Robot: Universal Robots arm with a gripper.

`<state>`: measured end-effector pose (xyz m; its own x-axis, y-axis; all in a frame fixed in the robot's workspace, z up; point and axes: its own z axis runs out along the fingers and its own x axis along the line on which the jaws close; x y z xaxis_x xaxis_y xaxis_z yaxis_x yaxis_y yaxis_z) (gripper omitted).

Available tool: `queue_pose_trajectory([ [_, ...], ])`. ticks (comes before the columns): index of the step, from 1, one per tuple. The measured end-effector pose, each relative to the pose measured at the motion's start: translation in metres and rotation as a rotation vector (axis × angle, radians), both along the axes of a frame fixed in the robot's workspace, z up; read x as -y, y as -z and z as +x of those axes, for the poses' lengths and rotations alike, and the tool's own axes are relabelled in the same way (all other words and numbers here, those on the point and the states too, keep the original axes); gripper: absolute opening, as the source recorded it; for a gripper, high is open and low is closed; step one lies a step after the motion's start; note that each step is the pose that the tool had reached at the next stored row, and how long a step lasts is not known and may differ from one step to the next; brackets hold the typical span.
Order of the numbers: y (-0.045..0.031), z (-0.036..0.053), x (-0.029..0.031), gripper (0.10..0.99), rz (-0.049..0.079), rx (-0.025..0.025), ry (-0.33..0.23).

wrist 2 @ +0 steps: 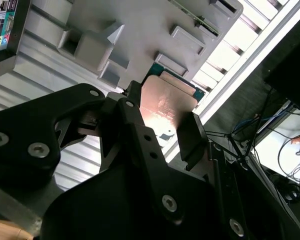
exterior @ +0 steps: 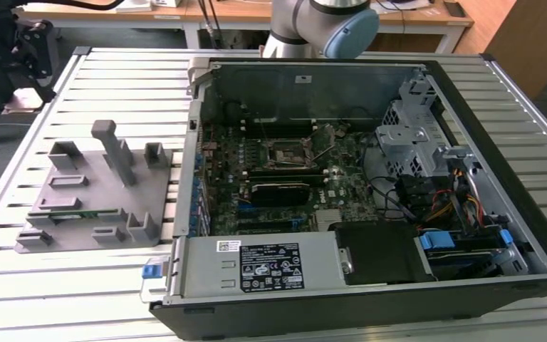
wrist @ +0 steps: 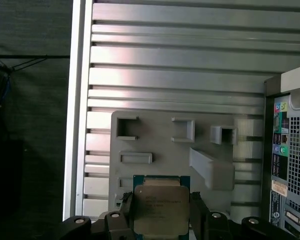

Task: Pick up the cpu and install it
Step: 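Pick up the cpu and move it towards the insertion slot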

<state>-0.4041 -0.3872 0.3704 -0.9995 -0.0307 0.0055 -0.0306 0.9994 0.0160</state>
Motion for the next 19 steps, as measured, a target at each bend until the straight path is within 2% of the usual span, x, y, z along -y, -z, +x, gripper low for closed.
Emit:
queue_pose_trajectory([
  [19, -0.0011, 0.0272, -0.0009, 0.533, 0.0, 0.0001, 0.0],
])
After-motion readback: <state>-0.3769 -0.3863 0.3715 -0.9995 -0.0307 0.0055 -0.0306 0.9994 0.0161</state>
